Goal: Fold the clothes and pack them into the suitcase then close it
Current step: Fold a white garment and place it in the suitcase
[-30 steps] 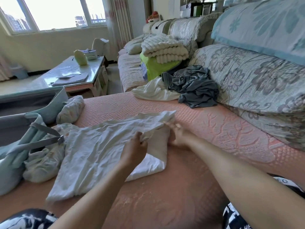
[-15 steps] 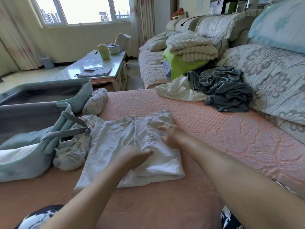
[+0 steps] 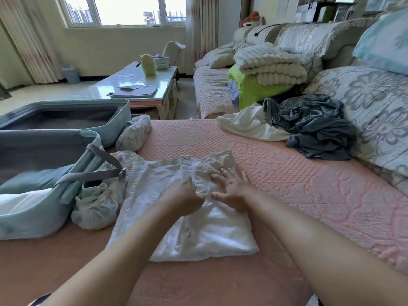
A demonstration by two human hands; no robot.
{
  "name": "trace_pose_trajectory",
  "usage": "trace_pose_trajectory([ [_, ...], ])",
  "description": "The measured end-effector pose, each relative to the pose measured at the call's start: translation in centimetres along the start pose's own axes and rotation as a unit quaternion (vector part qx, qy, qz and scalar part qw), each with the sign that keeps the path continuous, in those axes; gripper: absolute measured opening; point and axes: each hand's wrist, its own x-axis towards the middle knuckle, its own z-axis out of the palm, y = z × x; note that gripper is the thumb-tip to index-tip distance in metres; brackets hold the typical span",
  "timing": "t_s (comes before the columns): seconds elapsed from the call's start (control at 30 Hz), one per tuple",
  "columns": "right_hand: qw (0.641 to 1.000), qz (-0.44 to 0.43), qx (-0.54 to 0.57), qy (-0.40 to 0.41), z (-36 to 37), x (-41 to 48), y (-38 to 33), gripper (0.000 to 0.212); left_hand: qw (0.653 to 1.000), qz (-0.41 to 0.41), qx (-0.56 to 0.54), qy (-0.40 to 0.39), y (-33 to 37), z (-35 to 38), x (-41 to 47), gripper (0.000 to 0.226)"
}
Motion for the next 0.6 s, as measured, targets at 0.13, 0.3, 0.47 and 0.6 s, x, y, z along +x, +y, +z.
trace_pose_trajectory([
  [0.13, 0.999, 0.013, 0.002, 0.038, 0.0, 1.9, 0.9, 0.070, 0.970, 0.218, 0.024, 0.103, 0.5, 1.2, 4.3, 0.032],
  [0.3, 0.999, 0.019, -0.022, 0.029, 0.1, 4.1, 2.2, 0.072, 0.968, 0.227, 0.101, 0.030, -0.4, 3.8, 8.2, 0.062],
  [0.47, 0.998, 0.033, -0.043, -0.023, -0.6, 6.8, 3.3, 0.078, 0.990, 0.115, 0.078, -0.026, -2.1, 4.5, 9.9, 0.078],
  [0.6, 0.999, 0.040, -0.002, -0.018, -0.9, 8.7, 3.9, 0.067, 0.979, 0.166, 0.105, 0.058, -0.8, 4.3, 9.2, 0.064],
])
